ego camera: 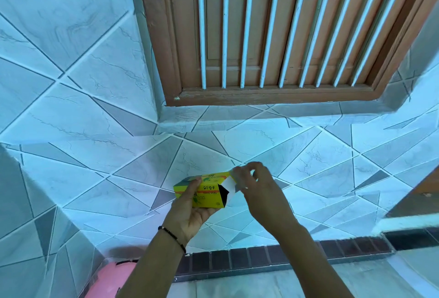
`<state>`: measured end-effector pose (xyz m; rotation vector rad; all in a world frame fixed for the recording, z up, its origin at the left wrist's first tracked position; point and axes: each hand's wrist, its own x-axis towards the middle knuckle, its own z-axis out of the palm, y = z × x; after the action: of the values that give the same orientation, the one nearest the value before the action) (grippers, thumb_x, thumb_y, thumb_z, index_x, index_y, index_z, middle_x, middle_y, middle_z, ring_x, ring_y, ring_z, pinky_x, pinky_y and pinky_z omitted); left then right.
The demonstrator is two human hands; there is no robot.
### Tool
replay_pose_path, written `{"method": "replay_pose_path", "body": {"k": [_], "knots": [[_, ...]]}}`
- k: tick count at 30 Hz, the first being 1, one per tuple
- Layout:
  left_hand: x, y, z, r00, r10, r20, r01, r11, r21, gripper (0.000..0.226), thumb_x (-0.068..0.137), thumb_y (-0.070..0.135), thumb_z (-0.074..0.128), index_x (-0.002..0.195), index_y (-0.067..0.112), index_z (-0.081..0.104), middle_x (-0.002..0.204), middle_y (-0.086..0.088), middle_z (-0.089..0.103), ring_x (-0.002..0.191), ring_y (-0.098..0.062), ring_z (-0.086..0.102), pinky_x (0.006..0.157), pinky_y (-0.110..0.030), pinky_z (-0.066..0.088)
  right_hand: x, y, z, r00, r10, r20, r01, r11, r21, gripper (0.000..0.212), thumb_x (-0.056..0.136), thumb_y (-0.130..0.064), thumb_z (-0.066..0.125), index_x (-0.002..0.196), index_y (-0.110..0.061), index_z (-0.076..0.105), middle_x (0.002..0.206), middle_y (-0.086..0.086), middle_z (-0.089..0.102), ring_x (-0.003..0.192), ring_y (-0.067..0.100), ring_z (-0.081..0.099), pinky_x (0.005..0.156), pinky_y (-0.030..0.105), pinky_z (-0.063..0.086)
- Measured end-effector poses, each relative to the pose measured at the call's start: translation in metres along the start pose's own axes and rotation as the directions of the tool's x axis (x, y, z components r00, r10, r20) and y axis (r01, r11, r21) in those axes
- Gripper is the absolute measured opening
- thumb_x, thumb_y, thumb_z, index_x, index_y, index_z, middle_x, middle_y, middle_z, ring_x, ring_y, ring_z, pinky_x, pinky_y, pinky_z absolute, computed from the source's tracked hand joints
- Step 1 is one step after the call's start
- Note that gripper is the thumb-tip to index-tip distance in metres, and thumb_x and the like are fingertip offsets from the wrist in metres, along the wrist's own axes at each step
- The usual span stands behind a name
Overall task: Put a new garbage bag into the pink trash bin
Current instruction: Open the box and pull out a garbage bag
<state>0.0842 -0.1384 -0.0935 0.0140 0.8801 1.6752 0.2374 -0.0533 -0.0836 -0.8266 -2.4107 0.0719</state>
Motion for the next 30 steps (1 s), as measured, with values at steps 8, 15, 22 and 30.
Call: {"method": "replay_pose_path", "body": {"k": [8, 15, 22, 30], "knots": [[0.006, 0.003, 0.000, 0.990, 0.139, -0.008, -0.139, 0.986, -0.091, 0.036, 0.090, 0.017, 0.053, 0.125, 0.009, 0.047, 0.116, -0.024, 0.061, 0.086, -0.032, 0.070, 0.057, -0.046, 0.059, -0.010, -0.010, -0.001, 0.984, -0.174, -0.032, 0.174, 0.984, 0.027, 0.054, 0.066, 0.002, 0.066, 0.111, -0.027, 0.054, 0.089, 0.002, 0.062, 0.076, 0.020, 0.060, 0.054, 0.022, 0.047], [0.009, 0.004, -0.003, 0.988, 0.146, -0.042, -0.149, 0.986, -0.074, 0.062, 0.077, 0.021, 0.065, 0.133, 0.004, 0.043, 0.130, -0.026, 0.055, 0.114, -0.041, 0.057, 0.068, -0.055, 0.057, -0.009, -0.012, 0.010, 0.996, 0.066, -0.061, -0.042, 0.943, 0.331, 0.025, 0.087, -0.033, 0.051, 0.083, -0.017, 0.069, 0.085, -0.001, 0.060, 0.085, 0.010, 0.046, 0.071, 0.007, 0.033], [0.006, -0.001, 0.001, 0.979, 0.195, -0.066, -0.197, 0.980, -0.025, 0.081, 0.065, 0.022, 0.072, 0.135, 0.005, 0.037, 0.125, -0.026, 0.058, 0.110, -0.042, 0.059, 0.070, -0.059, 0.056, 0.003, -0.019, 0.007, 0.926, 0.377, 0.005, -0.327, 0.798, 0.507, 0.036, 0.079, -0.038, 0.055, 0.110, -0.024, 0.067, 0.074, -0.017, 0.053, 0.077, 0.008, 0.044, 0.063, 0.012, 0.030], [0.000, -0.005, 0.016, 0.949, 0.297, -0.107, -0.297, 0.955, 0.019, 0.124, 0.032, 0.034, 0.094, 0.134, 0.005, 0.031, 0.120, -0.026, 0.060, 0.083, -0.036, 0.071, 0.061, -0.051, 0.055, 0.000, -0.022, 0.017, 0.935, 0.354, 0.017, -0.319, 0.818, 0.479, 0.028, 0.073, -0.030, 0.058, 0.098, -0.018, 0.063, 0.094, -0.005, 0.058, 0.091, 0.017, 0.052, 0.070, 0.033, 0.048]]}}
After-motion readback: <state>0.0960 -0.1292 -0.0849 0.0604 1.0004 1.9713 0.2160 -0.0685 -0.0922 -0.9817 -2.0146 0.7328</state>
